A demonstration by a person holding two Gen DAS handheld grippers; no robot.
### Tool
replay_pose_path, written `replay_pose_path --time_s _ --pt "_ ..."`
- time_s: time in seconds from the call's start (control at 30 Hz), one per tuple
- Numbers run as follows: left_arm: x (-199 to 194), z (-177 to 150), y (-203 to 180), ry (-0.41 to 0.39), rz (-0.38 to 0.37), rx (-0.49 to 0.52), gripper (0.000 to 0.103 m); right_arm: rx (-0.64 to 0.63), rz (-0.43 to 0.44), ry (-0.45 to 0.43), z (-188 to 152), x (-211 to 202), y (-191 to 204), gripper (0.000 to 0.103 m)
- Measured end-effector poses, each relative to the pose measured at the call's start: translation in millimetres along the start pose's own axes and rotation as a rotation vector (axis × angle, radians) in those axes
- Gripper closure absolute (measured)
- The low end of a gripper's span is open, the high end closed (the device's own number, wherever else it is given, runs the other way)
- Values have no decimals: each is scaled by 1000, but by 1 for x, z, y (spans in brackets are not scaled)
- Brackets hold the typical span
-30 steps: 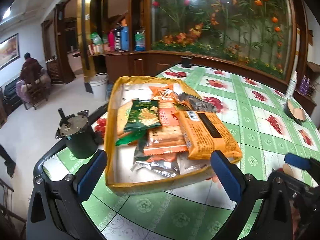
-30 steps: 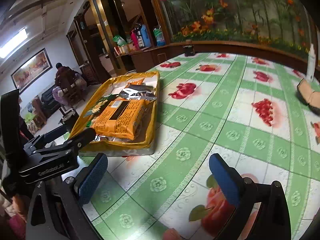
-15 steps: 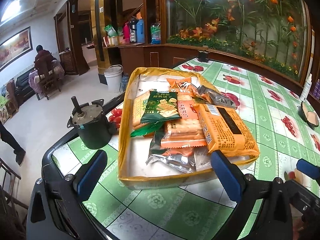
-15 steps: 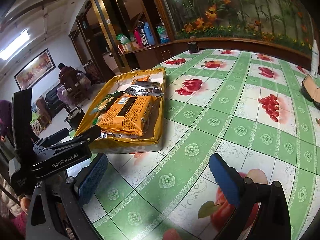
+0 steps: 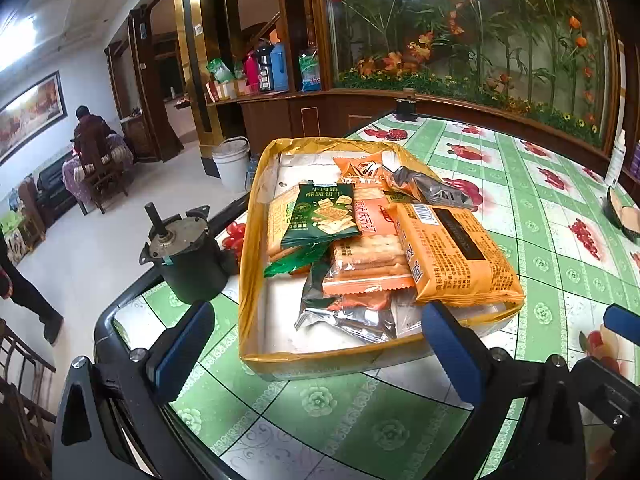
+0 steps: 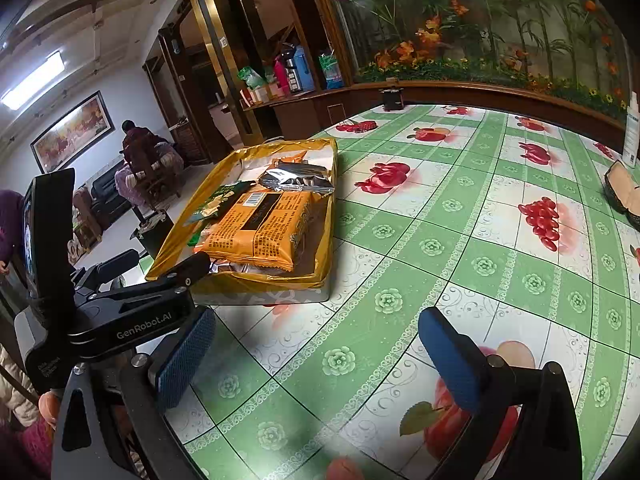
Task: Organize snacks
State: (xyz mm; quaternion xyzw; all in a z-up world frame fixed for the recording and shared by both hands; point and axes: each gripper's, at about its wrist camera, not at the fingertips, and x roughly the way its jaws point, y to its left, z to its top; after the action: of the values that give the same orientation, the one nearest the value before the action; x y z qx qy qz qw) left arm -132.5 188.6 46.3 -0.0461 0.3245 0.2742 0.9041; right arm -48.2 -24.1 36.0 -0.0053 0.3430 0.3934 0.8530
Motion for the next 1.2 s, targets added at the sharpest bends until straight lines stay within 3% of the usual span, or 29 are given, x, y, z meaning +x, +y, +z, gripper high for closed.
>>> replay_pose_path --time_s 1.2 --pt "-1 -3 5 -2 29 18 0 -6 -2 -4 -1 -1 2 0"
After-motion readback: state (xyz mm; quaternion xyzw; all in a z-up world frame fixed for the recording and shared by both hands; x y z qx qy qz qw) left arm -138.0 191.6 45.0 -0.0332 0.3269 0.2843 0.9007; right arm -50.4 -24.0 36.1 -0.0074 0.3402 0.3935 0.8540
